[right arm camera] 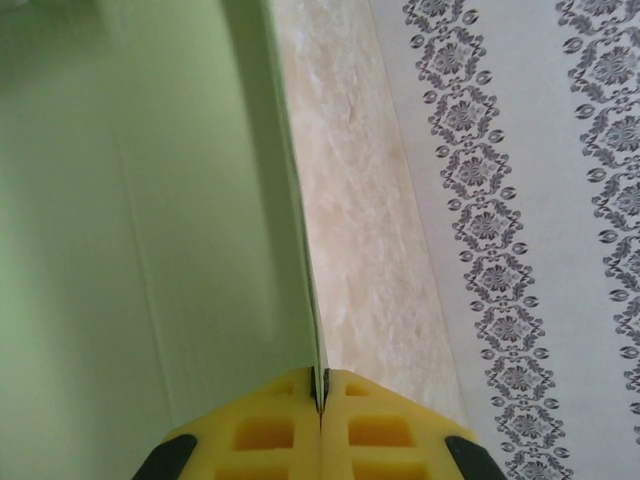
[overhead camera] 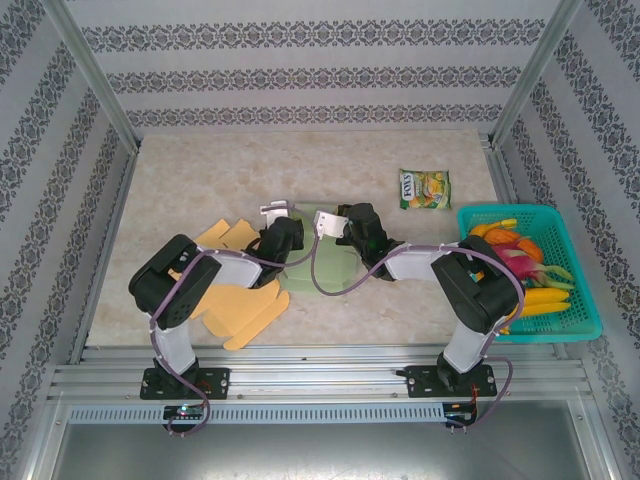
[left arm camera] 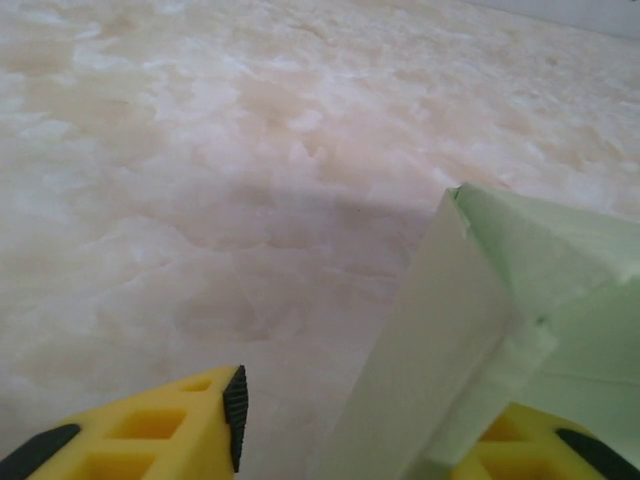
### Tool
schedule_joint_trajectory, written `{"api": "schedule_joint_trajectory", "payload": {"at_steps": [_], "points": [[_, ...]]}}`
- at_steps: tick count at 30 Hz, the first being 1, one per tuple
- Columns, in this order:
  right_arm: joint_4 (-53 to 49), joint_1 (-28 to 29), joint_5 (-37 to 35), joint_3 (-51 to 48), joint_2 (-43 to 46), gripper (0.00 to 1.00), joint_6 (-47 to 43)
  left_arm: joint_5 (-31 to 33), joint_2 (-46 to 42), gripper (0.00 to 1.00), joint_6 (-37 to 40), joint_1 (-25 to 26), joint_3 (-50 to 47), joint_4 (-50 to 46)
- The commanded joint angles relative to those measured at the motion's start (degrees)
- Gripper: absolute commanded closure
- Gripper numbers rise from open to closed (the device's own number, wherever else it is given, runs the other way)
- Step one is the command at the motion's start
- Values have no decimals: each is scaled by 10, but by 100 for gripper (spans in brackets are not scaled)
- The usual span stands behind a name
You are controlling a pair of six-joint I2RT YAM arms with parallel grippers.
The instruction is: Fold the paper box
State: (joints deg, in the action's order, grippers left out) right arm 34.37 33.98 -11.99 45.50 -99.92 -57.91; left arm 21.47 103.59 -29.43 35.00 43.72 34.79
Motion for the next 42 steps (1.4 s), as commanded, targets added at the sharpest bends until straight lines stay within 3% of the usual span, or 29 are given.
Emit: {"api": "schedule_joint_trajectory", "payload": {"at_steps": [1, 10, 19, 27, 42], "points": [[-62, -16, -44, -1, -20, 100, 34, 10, -32, 52, 26, -23, -43, 60], [-68, -13, -45, 2, -23, 100, 36, -62, -73, 47, 86, -24, -73, 94], [-72, -4, -41, 3, -17, 100, 35, -60, -39, 46, 105, -24, -25, 47], [-68, 5, -49, 0, 6, 100, 39, -124, -40, 46, 73, -24, -31, 69], [-90, 23, -9, -12, 63, 100, 50, -86, -7, 50, 92, -24, 15, 43]]}}
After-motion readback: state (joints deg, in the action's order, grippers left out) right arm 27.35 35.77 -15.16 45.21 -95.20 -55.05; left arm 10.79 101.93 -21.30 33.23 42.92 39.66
